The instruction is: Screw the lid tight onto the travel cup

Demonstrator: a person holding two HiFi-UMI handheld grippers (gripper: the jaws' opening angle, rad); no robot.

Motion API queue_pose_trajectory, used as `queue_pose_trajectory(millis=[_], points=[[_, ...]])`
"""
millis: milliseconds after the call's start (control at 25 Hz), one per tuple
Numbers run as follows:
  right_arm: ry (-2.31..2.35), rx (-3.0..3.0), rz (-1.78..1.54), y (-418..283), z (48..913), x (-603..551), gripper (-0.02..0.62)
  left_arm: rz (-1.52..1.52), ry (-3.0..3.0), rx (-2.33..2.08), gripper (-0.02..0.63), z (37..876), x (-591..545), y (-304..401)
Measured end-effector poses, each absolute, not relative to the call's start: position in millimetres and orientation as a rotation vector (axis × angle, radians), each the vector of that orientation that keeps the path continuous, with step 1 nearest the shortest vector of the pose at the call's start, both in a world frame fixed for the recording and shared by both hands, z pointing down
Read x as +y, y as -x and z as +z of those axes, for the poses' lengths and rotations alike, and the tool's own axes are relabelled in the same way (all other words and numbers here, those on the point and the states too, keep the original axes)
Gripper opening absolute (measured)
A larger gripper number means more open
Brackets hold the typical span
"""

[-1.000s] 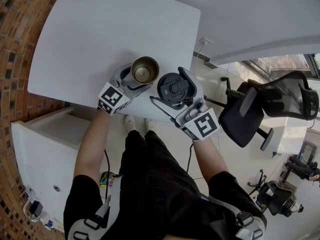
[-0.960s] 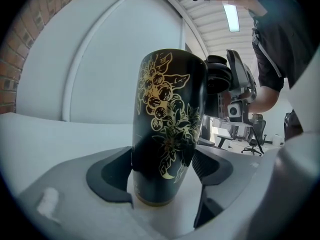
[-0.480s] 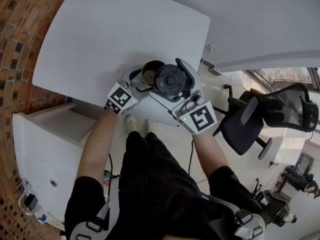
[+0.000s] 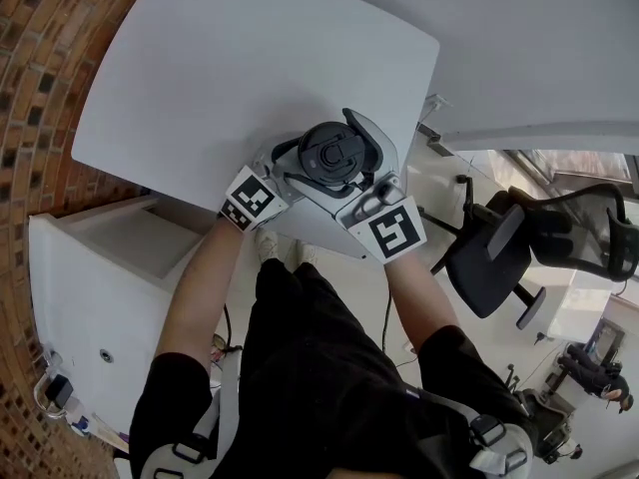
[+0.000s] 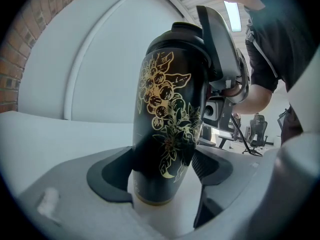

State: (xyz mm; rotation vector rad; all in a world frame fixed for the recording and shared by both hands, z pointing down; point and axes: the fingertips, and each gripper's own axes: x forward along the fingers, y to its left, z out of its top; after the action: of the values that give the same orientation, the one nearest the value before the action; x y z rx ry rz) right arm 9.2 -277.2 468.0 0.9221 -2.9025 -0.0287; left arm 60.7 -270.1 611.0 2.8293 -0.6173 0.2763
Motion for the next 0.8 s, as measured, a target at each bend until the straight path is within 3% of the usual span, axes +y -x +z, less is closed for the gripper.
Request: queue_pose_trajectory(millis=[800], points=[[-0.848, -2.91, -0.002, -2.9, 480.9, -279.1, 0.489, 0.273, -2.825, -0.614, 0.373, 610.0, -269.7, -60.8]])
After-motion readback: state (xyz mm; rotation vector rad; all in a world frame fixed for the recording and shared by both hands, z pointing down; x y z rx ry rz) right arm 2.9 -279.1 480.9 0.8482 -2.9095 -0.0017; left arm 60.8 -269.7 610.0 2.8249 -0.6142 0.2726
